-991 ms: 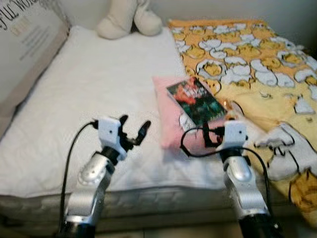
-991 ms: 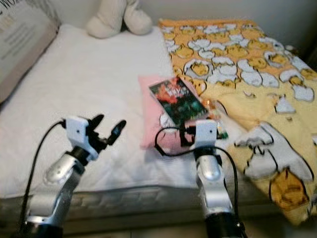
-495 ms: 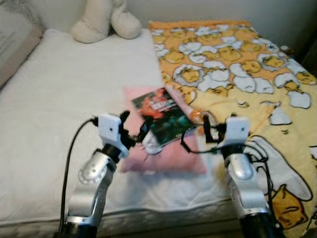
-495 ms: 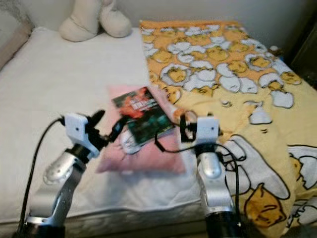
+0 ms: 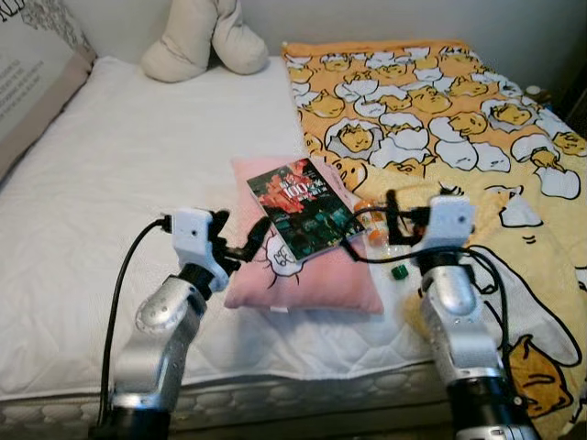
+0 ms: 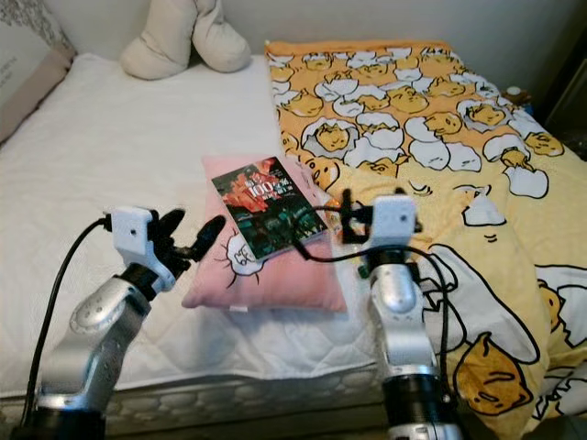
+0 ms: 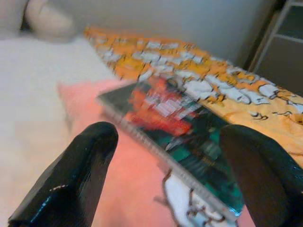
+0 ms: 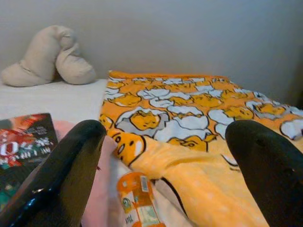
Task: Clean up the room
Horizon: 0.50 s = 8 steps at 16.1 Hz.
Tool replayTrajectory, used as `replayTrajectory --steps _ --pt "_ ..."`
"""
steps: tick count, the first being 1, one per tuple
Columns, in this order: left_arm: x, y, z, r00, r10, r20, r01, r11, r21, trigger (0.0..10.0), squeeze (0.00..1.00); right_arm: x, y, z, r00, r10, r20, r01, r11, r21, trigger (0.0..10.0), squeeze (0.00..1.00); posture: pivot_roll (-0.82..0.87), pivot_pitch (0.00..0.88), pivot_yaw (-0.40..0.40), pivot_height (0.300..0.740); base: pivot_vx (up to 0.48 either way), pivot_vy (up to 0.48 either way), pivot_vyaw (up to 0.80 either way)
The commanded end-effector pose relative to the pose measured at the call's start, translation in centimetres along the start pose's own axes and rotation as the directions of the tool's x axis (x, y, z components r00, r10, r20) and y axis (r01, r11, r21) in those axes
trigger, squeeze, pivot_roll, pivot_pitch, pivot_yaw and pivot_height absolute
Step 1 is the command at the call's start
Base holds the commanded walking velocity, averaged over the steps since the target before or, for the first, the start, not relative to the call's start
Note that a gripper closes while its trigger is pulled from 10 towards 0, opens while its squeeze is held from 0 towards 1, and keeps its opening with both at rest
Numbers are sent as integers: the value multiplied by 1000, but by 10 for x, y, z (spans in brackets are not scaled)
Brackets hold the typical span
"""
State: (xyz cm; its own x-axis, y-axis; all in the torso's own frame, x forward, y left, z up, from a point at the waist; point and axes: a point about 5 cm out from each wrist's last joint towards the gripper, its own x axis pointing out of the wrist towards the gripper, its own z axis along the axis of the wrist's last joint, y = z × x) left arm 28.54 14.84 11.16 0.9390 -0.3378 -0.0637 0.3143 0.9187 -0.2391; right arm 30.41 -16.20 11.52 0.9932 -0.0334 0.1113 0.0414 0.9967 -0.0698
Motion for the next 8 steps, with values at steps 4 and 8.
replayTrajectory --steps 4,8 --pt "30 11 -15 986 75 -151 -109 969 -224 10000 0 -18 -1 -1 1000 -19 -22 19 1000 13 10000 0 -137 0 71 740 0 0 0" --pt "49 14 -16 976 99 -196 -153 946 -285 10000 0 -43 -10 -4 998 -14 -53 13 1000 -19 10000 0 -211 0 88 740 0 0 0"
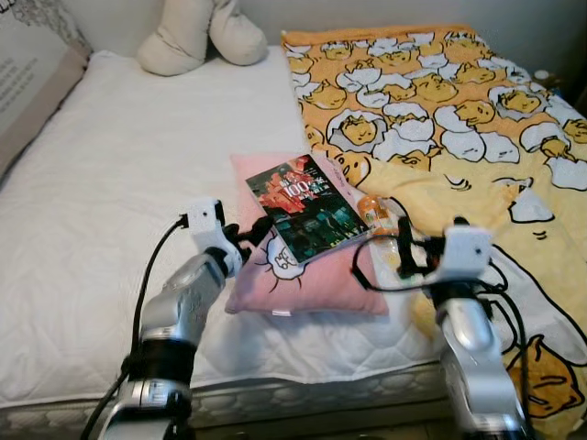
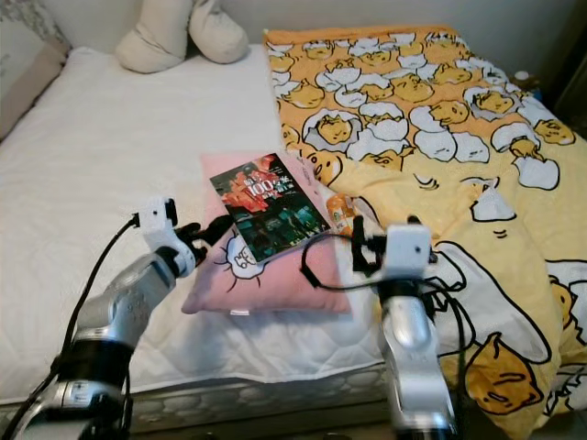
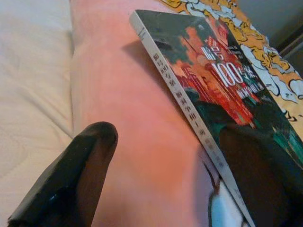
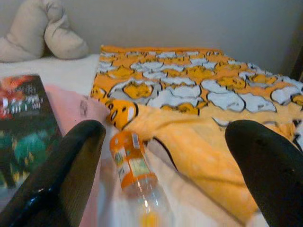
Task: Clean up the room
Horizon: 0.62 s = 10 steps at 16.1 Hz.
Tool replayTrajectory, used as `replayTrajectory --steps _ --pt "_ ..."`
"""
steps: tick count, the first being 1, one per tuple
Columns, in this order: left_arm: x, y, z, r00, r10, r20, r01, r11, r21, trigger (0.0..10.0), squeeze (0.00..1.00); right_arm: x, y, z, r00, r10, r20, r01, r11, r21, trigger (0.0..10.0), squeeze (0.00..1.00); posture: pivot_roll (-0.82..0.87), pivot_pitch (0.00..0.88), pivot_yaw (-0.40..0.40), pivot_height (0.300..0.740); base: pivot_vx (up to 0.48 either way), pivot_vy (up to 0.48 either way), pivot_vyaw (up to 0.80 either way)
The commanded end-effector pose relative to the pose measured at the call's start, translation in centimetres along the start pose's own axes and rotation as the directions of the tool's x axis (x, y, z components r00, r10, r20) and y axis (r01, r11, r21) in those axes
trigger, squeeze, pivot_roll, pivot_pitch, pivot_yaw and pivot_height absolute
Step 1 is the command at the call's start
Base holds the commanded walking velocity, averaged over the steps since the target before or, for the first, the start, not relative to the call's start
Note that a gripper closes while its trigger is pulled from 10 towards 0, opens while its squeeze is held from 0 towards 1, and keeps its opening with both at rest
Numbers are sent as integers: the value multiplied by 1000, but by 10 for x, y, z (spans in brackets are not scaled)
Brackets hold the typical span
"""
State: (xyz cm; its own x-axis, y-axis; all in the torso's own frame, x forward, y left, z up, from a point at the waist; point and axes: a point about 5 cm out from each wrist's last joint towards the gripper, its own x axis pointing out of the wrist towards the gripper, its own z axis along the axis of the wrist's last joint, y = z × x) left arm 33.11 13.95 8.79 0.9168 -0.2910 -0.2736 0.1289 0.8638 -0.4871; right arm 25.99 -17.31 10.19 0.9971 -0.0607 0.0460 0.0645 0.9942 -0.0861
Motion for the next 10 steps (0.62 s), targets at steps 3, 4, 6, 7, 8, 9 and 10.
replayTrajectory --steps 3,4,6,7,8,9,10 --pt "2 -1 27 995 4 101 -18 990 137 10000 0 -11 -1 2 1000 -1 -14 1 1000 -9 10000 0 -234 0 96 740 0 0 0" --pt "1 -1 30 993 5 120 -25 985 168 10000 0 -13 -1 2 1000 -1 -18 0 1000 -9 10000 0 -234 0 96 740 0 0 0" --pt "1 -8 34 989 -27 147 1 984 177 10000 0 -15 1 1 1000 3 -28 -3 1000 -7 10000 0 -227 0 100 740 0 0 0" --pt "1 -12 31 990 -35 135 15 988 151 10000 0 -15 3 1 999 6 -33 -6 1000 -4 10000 0 -220 0 101 740 0 0 0" --pt "2 -13 26 993 -32 111 22 995 93 10000 0 -14 4 1 999 10 -37 -10 1000 0 10000 0 -215 0 99 740 0 0 0" --pt "2 -13 26 993 -32 111 22 995 93 10000 0 -14 4 1 999 10 -37 -10 1000 0 10000 0 -215 0 99 740 0 0 0" --pt "3 -13 15 997 -23 71 21 1000 21 10000 0 -13 7 2 999 25 -33 -25 1000 17 10000 0 -215 0 95 740 0 0 0"
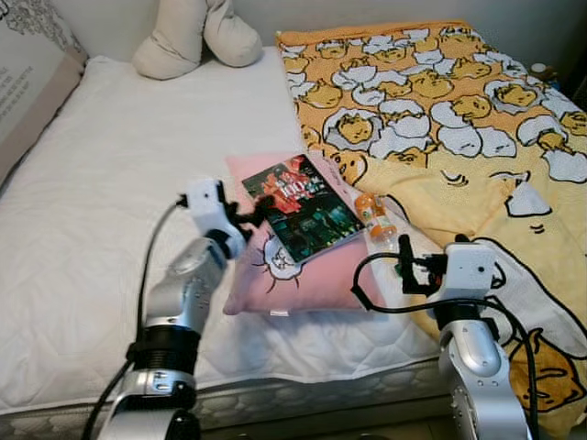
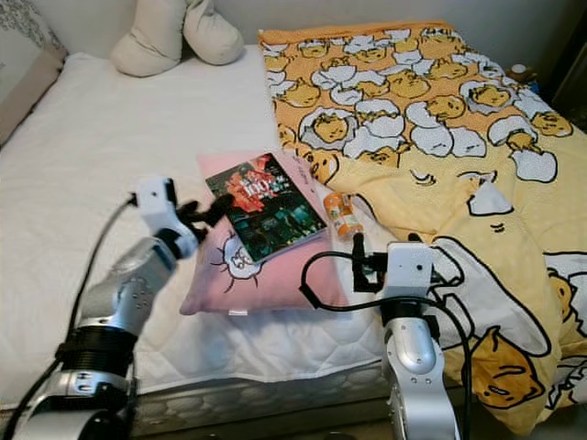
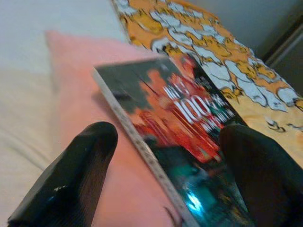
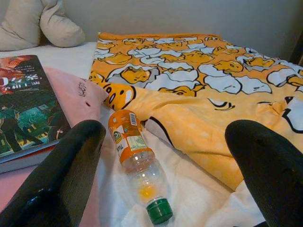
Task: Clean up the room
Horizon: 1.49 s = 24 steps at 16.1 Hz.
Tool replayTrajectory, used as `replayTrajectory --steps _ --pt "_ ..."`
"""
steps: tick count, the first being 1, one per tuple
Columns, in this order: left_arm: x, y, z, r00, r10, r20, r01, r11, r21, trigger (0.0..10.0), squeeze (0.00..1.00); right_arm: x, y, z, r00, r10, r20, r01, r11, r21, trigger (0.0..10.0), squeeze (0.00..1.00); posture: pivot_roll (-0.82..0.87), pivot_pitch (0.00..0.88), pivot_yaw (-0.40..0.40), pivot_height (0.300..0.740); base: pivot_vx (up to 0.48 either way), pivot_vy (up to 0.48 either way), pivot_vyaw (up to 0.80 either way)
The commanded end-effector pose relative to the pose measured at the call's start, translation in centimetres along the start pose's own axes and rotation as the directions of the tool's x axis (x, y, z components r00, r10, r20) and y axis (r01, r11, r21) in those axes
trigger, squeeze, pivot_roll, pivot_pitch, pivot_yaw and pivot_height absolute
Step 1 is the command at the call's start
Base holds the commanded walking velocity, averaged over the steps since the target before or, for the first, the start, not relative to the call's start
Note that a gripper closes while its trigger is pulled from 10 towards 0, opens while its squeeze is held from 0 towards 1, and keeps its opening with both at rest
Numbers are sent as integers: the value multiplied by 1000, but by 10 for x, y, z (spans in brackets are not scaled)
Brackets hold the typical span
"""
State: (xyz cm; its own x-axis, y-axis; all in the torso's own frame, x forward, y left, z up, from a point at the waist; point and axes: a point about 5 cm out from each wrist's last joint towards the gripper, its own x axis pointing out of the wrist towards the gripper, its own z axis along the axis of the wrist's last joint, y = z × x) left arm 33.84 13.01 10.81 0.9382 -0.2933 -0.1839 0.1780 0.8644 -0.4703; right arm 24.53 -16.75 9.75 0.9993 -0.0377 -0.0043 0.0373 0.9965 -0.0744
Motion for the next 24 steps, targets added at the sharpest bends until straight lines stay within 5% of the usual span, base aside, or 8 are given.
replayTrajectory --steps 1,6,11,17,19,24 --pt "-1 5 -8 999 30 -36 -33 998 -59 10000 0 2 7 10 998 47 36 -48 998 41 10000 0 -222 0 94 740 0 0 0" --pt "2 6 -21 995 49 -88 -60 990 -131 10000 0 -9 25 7 959 283 6 -282 952 119 10000 0 -228 0 87 740 0 0 0" --pt "4 -1 -12 997 30 -67 -44 976 -212 10000 0 -30 25 -6 885 462 -62 -457 885 88 10000 0 -218 0 78 740 0 0 0" --pt "5 -14 -4 999 -17 -49 5 974 -224 10000 0 -30 32 -7 858 509 -64 -504 860 85 10000 0 -208 0 74 740 0 0 0" --pt "5 -18 5 999 -33 -6 31 991 -133 10000 0 -30 34 -8 858 510 -66 -504 859 90 10000 0 -206 0 77 740 0 0 0" --pt "3 -14 -8 997 -6 -81 -9 981 -193 10000 0 -32 36 -10 857 511 -70 -504 859 95 10000 0 -211 0 80 740 0 0 0"
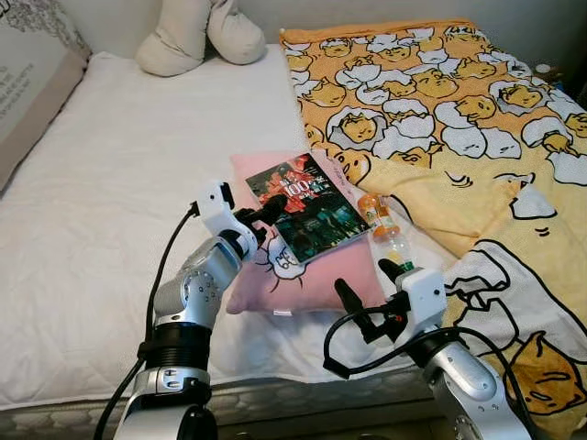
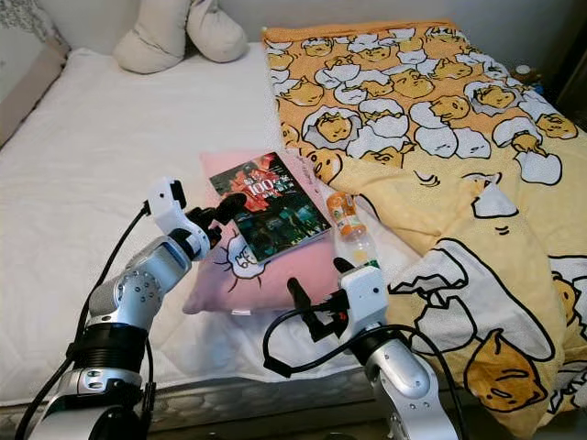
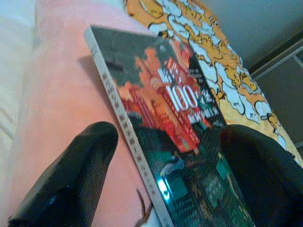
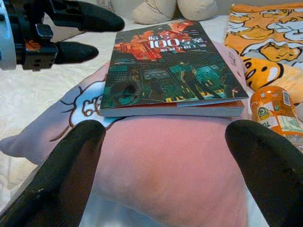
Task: Clean up the room
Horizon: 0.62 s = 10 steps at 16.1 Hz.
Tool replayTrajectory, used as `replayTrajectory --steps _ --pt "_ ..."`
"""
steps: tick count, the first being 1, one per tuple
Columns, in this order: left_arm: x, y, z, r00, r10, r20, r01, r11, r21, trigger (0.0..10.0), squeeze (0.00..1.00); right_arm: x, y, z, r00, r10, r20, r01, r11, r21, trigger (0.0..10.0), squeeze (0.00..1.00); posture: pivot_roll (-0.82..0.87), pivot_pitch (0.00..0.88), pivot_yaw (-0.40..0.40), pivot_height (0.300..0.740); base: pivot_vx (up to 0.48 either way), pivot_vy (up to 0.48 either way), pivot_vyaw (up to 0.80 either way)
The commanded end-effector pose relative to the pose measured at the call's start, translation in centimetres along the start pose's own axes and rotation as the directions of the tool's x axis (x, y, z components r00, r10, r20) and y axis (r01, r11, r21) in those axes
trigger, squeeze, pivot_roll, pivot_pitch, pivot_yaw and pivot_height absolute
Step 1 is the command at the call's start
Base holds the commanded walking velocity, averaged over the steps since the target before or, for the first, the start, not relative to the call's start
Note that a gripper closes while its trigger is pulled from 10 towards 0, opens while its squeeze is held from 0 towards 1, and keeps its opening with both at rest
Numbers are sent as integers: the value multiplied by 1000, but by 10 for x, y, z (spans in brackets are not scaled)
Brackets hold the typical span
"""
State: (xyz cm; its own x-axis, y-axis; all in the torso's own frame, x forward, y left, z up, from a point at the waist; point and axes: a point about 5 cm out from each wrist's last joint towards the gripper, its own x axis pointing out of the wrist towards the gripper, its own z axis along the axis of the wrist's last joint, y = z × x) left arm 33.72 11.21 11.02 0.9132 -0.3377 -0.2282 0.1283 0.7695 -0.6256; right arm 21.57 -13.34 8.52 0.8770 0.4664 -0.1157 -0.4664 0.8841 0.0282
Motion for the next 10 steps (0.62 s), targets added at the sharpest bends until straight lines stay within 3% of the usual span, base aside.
replayTrajectory --steps 1,10 --pt "-1 3 -4 1000 17 -20 -17 999 -31 10000 0 0 3 0 1000 6 3 -6 1000 4 10000 0 -211 0 80 740 0 0 0" --pt "8 -2 -15 998 9 -62 -19 987 -159 10000 0 -1 5 0 1000 18 -2 -18 1000 3 10000 0 -221 0 80 740 0 0 0"
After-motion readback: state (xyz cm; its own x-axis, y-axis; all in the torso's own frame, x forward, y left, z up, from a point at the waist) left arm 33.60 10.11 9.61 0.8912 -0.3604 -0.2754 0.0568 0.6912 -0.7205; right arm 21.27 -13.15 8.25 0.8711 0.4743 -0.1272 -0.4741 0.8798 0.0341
